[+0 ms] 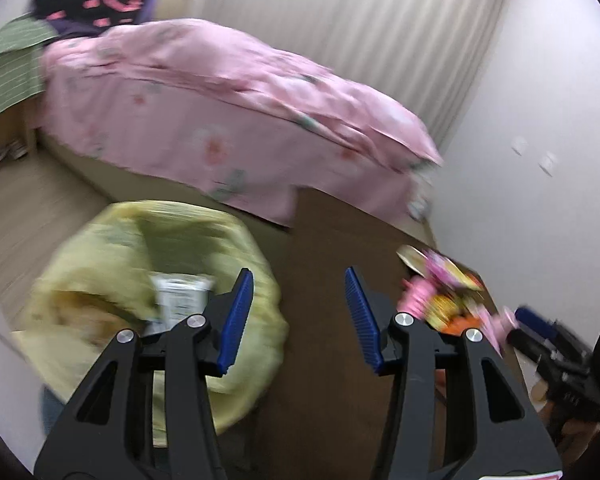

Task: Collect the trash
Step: 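Move both open tools back over the table toward the wrappers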

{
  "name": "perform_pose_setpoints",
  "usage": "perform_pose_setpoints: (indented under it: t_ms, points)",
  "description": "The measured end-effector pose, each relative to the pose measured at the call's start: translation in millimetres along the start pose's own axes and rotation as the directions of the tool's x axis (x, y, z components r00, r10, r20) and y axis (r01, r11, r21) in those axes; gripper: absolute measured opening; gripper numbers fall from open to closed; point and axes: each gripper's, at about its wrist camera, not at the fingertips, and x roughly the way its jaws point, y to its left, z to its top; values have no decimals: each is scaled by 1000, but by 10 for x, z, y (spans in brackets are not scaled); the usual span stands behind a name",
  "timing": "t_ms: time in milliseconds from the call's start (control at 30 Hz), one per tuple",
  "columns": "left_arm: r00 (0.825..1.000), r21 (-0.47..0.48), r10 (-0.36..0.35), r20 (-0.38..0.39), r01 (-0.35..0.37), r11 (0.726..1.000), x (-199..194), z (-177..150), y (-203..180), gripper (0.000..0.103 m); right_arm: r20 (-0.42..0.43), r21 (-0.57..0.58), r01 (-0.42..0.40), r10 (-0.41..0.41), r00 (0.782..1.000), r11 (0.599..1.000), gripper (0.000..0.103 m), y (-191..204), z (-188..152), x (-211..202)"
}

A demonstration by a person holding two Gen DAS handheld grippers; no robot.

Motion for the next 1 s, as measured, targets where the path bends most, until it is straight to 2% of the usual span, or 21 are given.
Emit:
perform_pose_setpoints:
  t_ms: [67,133,167,267,333,467,533,567,700,767,833,933,1000]
  points:
    - [997,81,-70,-20,71,994,83,-68,-296,45,-1,35,60,-60,998,998,56,-253,-124,-187]
    - [992,138,-117,-46,123,983,151,-133,-497,45,-8,67,65,-65,998,996,56,-436,-230,-307]
    - [986,164,-148,-72,158,974,187,-171,-612,45,-16,90,68,-67,998,994,56,-543,-308,-375]
    - [970,212,-200,-137,226,951,279,-303,-872,45,-41,105,153,-149,988,983,56,-722,-537,-521]
    - [958,241,-218,-186,259,935,336,-422,-1018,45,-79,109,198,-190,979,974,56,-819,-704,-570]
    - [937,260,-237,-256,303,917,449,-587,-1230,45,-138,158,231,-211,968,960,56,-945,-1002,-674]
    - [917,249,-274,-291,349,903,467,-661,-1322,45,-157,167,273,-248,956,948,56,-985,-1156,-764]
    - [901,260,-299,-313,384,886,466,-716,-1425,45,-163,172,295,-268,950,940,56,-1013,-1216,-802]
    - [867,364,-334,-368,466,807,460,-896,-1828,45,-177,247,330,-292,940,911,56,-1181,-1420,-935]
    - [859,404,-339,-383,486,775,495,-931,-2026,45,-174,289,318,-277,945,903,56,-1263,-1485,-988]
    - [852,458,-343,-396,507,730,601,-938,-2268,45,-172,299,294,-252,952,908,56,-1273,-1520,-1009]
    - [857,522,-310,-411,500,691,841,-943,-2535,45,-181,274,273,-229,956,922,56,-1217,-1531,-983]
    - [837,528,-296,-460,526,666,1078,-944,-2678,45,-187,275,268,-222,957,923,56,-1195,-1544,-979]
